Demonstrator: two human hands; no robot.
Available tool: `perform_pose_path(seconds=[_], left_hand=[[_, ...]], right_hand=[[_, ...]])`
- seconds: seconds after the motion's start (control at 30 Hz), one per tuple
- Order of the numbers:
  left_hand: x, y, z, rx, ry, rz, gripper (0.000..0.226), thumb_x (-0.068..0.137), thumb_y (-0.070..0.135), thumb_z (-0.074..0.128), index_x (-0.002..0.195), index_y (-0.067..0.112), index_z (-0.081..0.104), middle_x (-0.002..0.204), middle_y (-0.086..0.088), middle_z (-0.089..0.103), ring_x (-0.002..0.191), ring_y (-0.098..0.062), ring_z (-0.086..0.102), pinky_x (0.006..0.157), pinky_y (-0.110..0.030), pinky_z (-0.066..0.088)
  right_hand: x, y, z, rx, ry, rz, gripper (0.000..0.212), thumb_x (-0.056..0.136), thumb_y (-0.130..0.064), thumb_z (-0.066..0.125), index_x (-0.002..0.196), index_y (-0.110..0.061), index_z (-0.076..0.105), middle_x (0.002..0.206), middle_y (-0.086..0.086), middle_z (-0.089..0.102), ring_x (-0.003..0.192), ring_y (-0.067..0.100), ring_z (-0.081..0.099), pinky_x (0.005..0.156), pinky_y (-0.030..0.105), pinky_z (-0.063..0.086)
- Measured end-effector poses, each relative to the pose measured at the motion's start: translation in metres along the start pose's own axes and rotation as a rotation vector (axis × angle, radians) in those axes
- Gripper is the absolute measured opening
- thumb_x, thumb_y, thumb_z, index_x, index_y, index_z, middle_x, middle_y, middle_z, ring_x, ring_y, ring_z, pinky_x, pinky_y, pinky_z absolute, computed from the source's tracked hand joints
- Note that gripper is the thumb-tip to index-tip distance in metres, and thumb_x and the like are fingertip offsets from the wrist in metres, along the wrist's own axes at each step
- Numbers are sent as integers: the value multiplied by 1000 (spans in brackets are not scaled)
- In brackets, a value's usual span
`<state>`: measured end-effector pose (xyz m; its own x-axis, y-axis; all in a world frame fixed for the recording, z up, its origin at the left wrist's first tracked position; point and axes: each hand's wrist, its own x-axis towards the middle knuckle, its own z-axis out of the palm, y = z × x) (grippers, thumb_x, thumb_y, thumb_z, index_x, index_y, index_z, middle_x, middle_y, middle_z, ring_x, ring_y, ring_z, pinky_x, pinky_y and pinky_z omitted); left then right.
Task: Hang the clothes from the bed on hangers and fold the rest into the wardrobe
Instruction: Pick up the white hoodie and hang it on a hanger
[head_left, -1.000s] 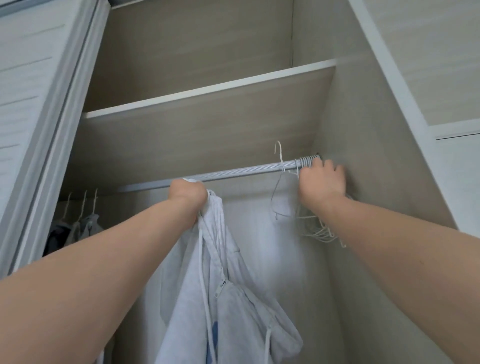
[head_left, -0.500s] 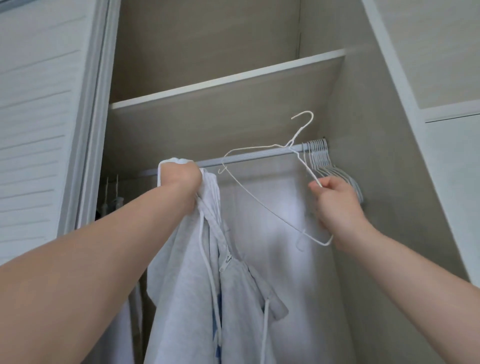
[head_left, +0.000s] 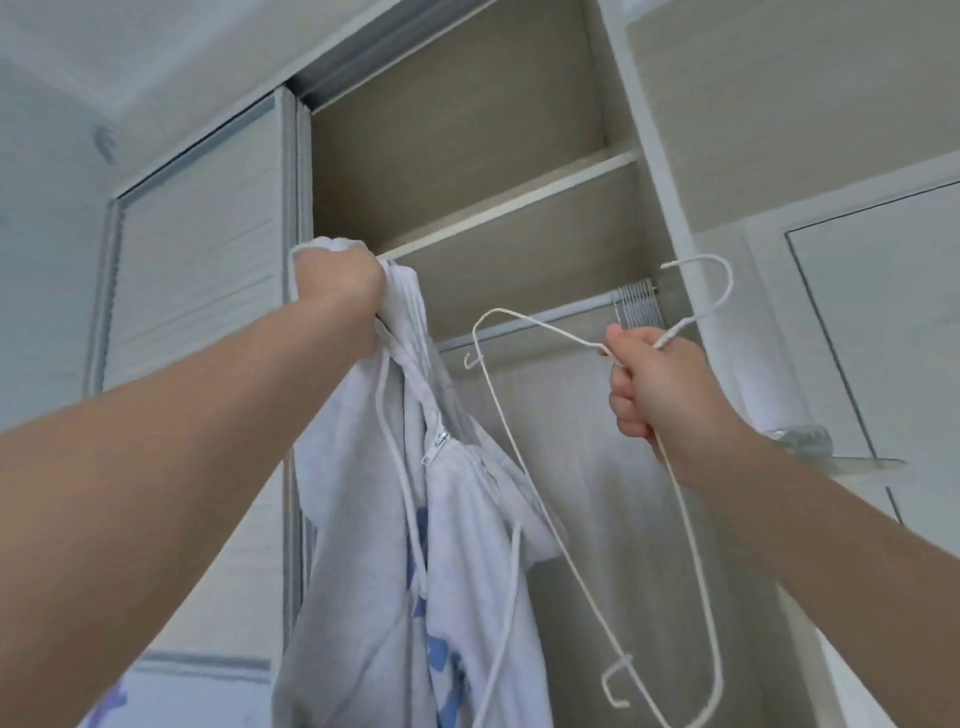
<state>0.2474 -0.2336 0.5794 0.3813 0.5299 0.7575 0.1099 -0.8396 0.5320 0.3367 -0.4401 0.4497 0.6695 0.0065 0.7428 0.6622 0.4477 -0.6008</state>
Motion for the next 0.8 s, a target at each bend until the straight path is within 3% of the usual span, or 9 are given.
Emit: perform_pose_path(seconds=[0.07, 0.13, 0.27, 0.4, 0.43, 0.5, 0.57, 0.63, 0.8], left_hand=[[-24, 5, -28, 103, 123, 68, 59, 86, 30, 71, 137, 12, 49, 133, -6, 54, 127, -25, 54, 96, -28, 46], [-48, 8, -57, 253, 159, 29, 59, 85, 28, 72, 136, 12, 48, 123, -5, 54, 127, -28, 53, 96, -30, 45], [-115, 6, -103, 195, 264, -33, 53, 81, 27, 70, 128, 15, 49, 121, 1, 54, 125, -23, 55, 82, -28, 40], [-164, 2, -150, 266, 321, -44, 35, 84, 25, 63, 116, 20, 51, 122, 2, 53, 127, -18, 51, 94, -24, 47], [-178, 2, -162, 107, 310, -74, 29, 88, 22, 60, 115, 16, 52, 122, 0, 54, 120, -16, 54, 91, -21, 50], [-202, 16, -190, -477, 294, -334, 21, 97, 13, 51, 115, 2, 55, 102, -4, 55, 80, -6, 60, 56, -11, 51], [-231, 11, -213, -371, 232, -327, 19, 102, 0, 41, 85, 2, 51, 76, -7, 41, 45, 0, 50, 36, -9, 37], [-267, 1, -230, -361, 192, -377, 28, 99, 2, 50, 73, 11, 47, 68, -6, 45, 44, -3, 50, 42, -15, 39], [-347, -37, -267, -451, 98, -590, 16, 79, 12, 82, 87, 8, 69, 81, -9, 72, 68, -21, 70, 71, -32, 61]], right_hand=[[-21, -20, -10, 23, -32, 1, 20, 103, -14, 47, 83, -16, 47, 44, -6, 27, 33, 8, 20, 37, 14, 17], [-45, -39, -20, 66, -77, -18, 20, 102, -12, 47, 83, -15, 50, 42, -7, 28, 32, 8, 20, 38, 12, 18], [-94, -77, -35, 112, -156, -35, 20, 101, -14, 50, 82, -15, 57, 42, -6, 29, 32, 9, 22, 39, 13, 20], [-138, -110, -47, 199, -198, -1, 24, 99, -16, 52, 77, -21, 61, 45, -5, 28, 34, 11, 22, 39, 15, 20], [-148, -117, -49, 224, -217, 17, 27, 99, -17, 53, 75, -24, 62, 46, -5, 28, 35, 11, 21, 40, 16, 19], [-171, -128, -52, 264, -274, 52, 34, 100, -17, 54, 70, -30, 64, 47, -4, 27, 36, 12, 21, 40, 16, 19], [-198, -132, -52, 313, -339, 86, 37, 100, -17, 54, 68, -31, 65, 47, -4, 26, 36, 12, 20, 40, 16, 17], [-227, -128, -52, 376, -402, 141, 34, 100, -16, 54, 70, -27, 64, 47, -4, 25, 35, 11, 18, 40, 16, 15], [-307, -99, -51, 487, -643, 301, 17, 76, -36, 67, 76, -19, 65, 48, -1, 23, 38, 10, 16, 43, 17, 11]])
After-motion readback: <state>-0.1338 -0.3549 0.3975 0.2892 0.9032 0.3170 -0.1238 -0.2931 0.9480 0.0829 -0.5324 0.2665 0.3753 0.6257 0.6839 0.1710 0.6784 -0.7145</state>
